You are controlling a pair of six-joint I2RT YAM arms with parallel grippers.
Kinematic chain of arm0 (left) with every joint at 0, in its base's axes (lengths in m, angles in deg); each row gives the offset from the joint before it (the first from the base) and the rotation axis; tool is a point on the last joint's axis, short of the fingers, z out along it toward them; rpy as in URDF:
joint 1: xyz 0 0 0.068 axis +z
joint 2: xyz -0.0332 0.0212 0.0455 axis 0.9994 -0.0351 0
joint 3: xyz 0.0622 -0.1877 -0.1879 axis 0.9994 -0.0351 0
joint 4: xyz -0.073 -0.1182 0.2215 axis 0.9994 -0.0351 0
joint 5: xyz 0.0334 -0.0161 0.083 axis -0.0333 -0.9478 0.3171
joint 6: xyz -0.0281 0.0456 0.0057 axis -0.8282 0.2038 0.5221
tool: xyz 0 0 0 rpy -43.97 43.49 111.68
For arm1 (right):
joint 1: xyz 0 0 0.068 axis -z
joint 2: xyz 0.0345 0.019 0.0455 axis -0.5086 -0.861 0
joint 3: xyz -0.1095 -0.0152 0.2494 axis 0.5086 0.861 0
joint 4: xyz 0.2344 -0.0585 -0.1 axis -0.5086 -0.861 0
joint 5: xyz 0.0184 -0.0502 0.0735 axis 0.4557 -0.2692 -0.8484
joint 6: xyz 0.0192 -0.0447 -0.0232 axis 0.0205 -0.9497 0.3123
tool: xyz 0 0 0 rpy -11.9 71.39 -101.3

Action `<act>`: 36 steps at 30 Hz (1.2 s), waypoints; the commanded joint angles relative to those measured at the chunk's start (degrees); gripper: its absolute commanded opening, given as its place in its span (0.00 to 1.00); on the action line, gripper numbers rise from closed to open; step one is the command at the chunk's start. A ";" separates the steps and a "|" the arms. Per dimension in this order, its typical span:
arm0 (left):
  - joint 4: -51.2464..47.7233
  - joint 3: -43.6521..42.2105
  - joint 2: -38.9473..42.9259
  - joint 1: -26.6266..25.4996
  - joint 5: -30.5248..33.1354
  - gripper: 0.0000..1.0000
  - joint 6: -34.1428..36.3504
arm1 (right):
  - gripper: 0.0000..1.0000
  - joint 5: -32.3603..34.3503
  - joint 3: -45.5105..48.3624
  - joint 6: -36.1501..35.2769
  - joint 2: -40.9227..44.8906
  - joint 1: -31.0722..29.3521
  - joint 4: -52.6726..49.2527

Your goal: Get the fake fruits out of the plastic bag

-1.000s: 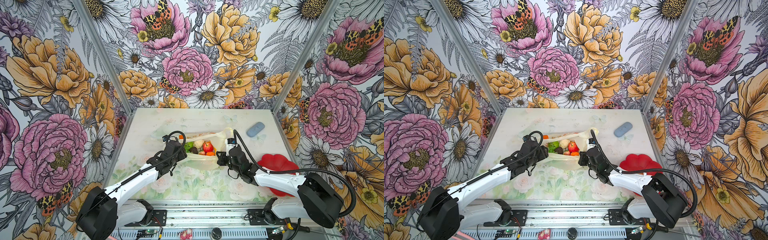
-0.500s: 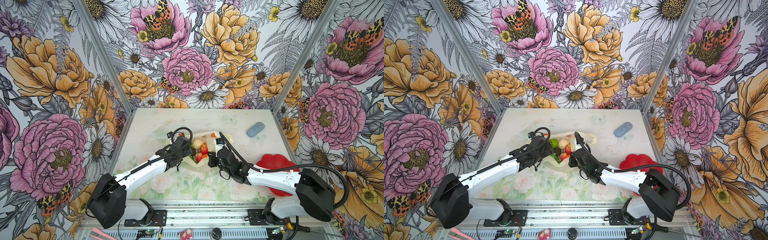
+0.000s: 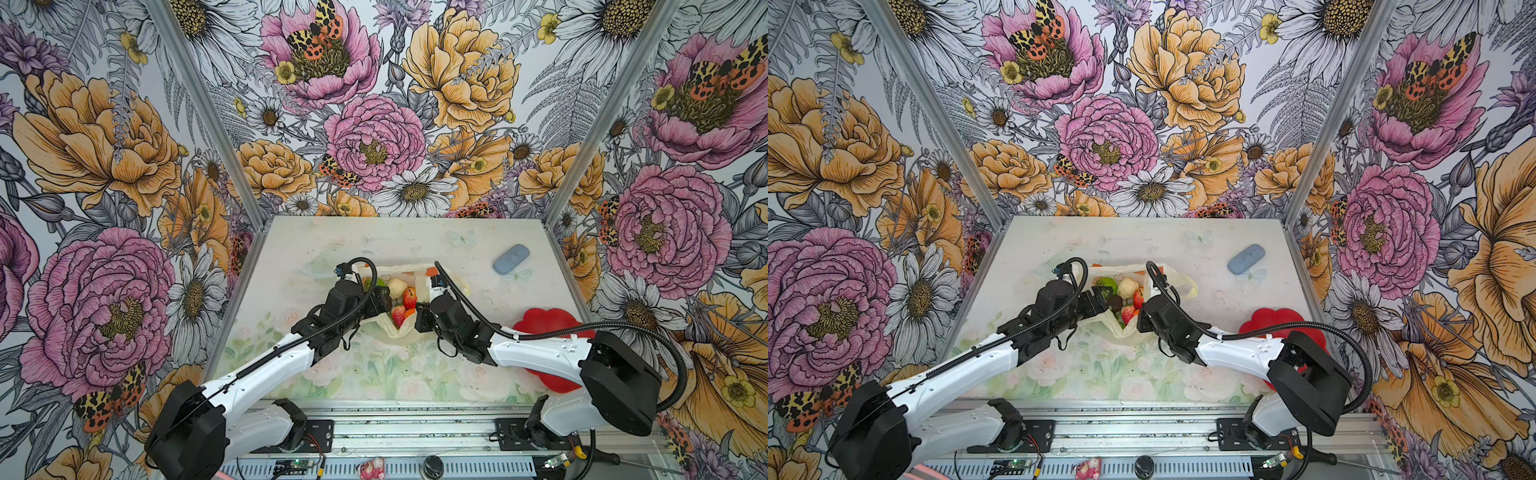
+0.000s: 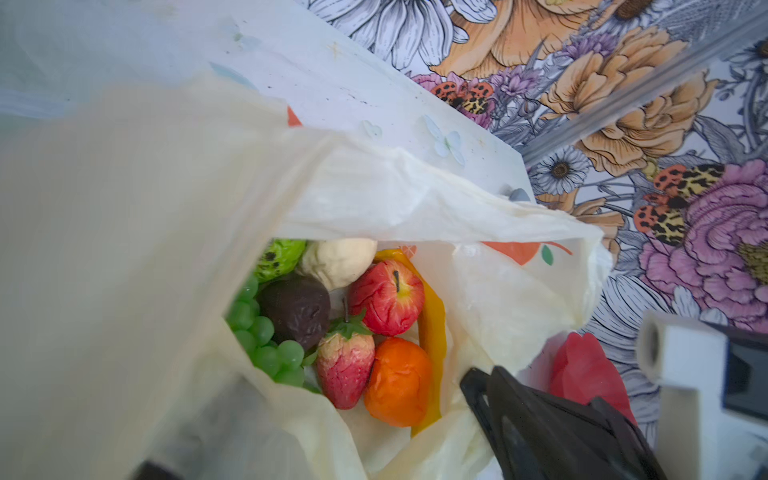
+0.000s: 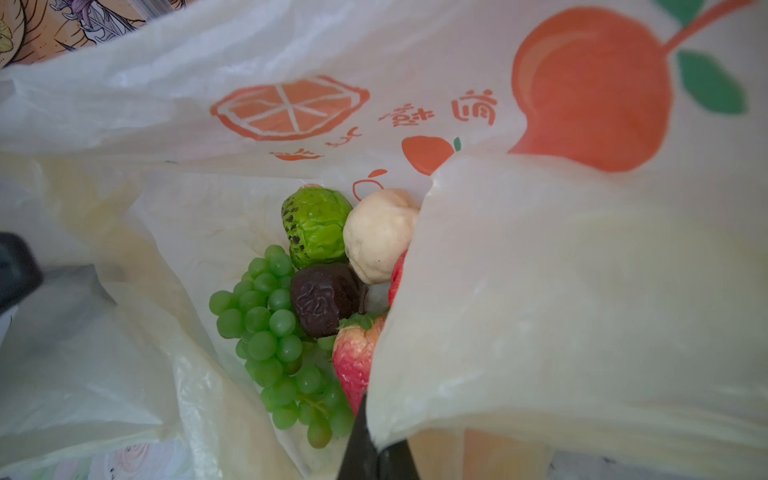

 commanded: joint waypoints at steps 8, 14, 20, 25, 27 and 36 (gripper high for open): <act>-20.15 11.35 -5.60 0.70 14.08 0.92 2.16 | 0.00 -1.78 -3.13 1.10 -2.14 0.42 1.16; -30.09 17.25 -11.48 -1.49 24.14 0.88 -2.53 | 0.00 -1.53 -4.48 0.10 -1.75 -0.81 1.34; -30.03 15.60 -11.21 1.76 23.28 0.63 -3.99 | 0.00 0.99 -2.81 1.20 -0.28 0.64 0.91; -19.76 6.72 -7.72 8.73 13.62 0.32 -2.21 | 0.00 -7.54 1.51 4.98 0.28 7.23 7.11; -12.56 1.74 -6.12 12.39 7.16 0.21 -1.82 | 0.00 -10.37 1.51 5.06 -0.27 8.94 8.58; 2.82 -8.07 -7.40 23.43 -8.22 0.00 -3.60 | 0.00 -23.98 -6.16 4.56 -9.10 21.95 16.92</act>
